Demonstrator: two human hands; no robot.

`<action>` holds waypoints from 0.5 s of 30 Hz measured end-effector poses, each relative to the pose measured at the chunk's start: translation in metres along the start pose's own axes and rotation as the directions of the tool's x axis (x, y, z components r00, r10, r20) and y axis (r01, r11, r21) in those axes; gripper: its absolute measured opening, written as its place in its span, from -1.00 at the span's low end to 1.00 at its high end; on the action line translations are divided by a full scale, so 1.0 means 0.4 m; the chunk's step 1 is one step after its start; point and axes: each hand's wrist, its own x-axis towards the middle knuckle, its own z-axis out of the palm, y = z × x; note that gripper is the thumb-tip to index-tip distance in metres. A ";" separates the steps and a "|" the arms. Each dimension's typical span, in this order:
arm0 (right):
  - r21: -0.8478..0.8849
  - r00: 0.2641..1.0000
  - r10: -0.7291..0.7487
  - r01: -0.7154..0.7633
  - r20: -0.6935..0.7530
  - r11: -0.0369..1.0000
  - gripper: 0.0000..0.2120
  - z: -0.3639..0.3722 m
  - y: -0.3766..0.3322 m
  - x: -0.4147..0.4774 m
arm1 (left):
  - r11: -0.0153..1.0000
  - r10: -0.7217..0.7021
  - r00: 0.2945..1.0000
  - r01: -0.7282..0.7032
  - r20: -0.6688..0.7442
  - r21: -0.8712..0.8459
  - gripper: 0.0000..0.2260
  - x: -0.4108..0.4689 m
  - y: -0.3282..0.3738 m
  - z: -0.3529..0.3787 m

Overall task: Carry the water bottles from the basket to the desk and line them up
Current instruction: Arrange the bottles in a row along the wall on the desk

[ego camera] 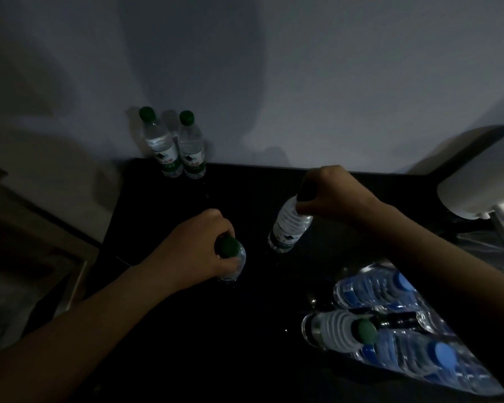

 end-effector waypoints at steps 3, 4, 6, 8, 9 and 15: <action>-0.056 1.000 -0.015 0.014 -0.017 0.998 -0.76 -0.013 -0.027 0.078 | 1.000 -0.005 0.999 0.006 -0.044 0.026 -0.80 0.011 -0.033 -0.022; -0.077 1.000 -0.012 0.011 -0.021 0.997 -0.75 -0.019 -0.038 0.105 | 1.000 -0.009 0.999 0.010 -0.051 0.030 -0.81 0.014 -0.043 -0.029; -0.108 0.999 -0.002 -0.002 -0.035 0.994 -0.72 -0.031 -0.061 0.158 | 1.000 -0.010 0.998 0.011 -0.062 0.025 -0.82 0.024 -0.062 -0.045; -0.135 0.999 0.000 -0.006 -0.048 0.991 -0.69 -0.041 -0.080 0.209 | 1.000 -0.018 0.997 0.019 -0.072 0.020 -0.80 0.034 -0.081 -0.059; -0.142 0.999 -0.002 -0.006 -0.054 0.990 -0.67 -0.046 -0.090 0.232 | 1.000 -0.023 0.997 0.024 -0.076 0.018 -0.78 0.039 -0.091 -0.066; -0.164 0.998 -0.021 0.012 -0.055 0.986 -0.63 -0.050 -0.138 0.366 | 0.998 -0.060 0.995 0.059 -0.079 -0.020 -0.80 0.078 -0.152 -0.108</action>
